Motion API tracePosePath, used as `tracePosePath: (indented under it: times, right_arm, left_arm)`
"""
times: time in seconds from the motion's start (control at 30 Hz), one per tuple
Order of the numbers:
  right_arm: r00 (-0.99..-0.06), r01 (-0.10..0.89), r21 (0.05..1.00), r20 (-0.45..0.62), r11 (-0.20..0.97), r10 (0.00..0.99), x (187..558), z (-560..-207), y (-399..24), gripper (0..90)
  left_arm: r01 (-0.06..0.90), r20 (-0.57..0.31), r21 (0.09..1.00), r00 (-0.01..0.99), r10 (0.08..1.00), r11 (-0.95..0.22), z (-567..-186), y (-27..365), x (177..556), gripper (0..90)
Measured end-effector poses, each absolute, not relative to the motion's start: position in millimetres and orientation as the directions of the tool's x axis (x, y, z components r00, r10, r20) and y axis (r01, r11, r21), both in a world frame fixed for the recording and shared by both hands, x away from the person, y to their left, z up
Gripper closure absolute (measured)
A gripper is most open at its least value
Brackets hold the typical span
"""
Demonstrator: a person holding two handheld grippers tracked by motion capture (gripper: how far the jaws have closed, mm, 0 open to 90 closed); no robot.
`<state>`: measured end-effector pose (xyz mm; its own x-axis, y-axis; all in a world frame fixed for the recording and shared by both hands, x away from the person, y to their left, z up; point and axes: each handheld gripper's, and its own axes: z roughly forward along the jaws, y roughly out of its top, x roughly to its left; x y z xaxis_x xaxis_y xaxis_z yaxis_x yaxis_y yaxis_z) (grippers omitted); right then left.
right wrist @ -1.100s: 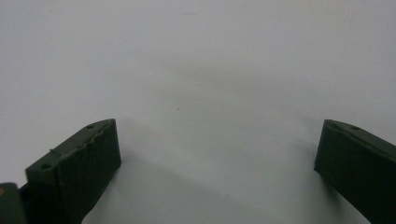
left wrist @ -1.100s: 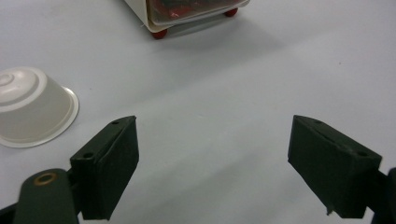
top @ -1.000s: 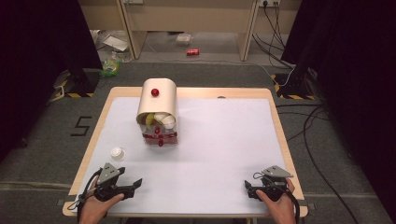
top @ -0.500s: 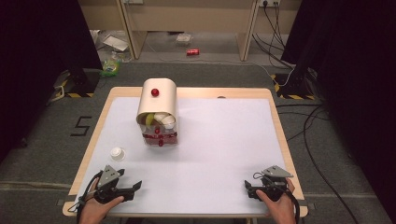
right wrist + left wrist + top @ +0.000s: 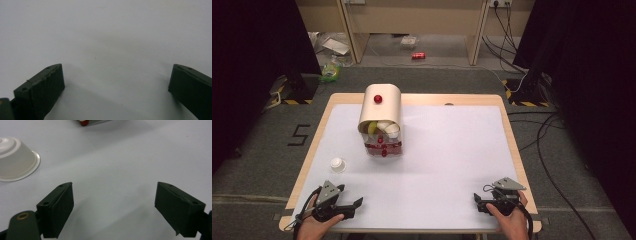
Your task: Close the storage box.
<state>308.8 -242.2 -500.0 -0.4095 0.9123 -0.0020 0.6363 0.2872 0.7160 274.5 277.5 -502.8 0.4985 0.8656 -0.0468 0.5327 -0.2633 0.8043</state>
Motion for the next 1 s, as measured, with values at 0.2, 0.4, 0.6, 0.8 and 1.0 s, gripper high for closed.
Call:
tracePosePath:
  times: [0.2,0.4,0.6,0.8,1.0]
  right_arm:
    - [-0.409,0.636,0.716,-0.002,0.287,0.912,309,-500,-242,0.6]
    - [-0.41,0.636,0.716,-0.002,0.287,0.912,309,-500,-242,0.6]
    - [-0.41,0.636,0.716,-0.002,0.287,0.912,309,-500,-242,0.6]
    - [-0.41,0.636,0.716,-0.002,0.287,0.912,309,-500,-242,0.6]
    - [-0.411,0.635,0.717,-0.003,0.288,0.912,309,-500,-242,0.6]
  left_arm:
    - [0.529,-0.03,0.801,0.503,0.864,-0.281,-504,275,272,15.4]
    - [0.539,-0.029,0.791,0.503,0.864,-0.288,-509,275,271,15.3]
    - [0.53,-0.028,0.798,0.506,0.862,-0.285,-511,276,270,14.4]
    - [0.49,-0.034,0.833,0.51,0.86,-0.258,-518,279,267,13.8]
    - [0.486,-0.034,0.836,0.51,0.86,-0.255,-518,280,266,13.9]
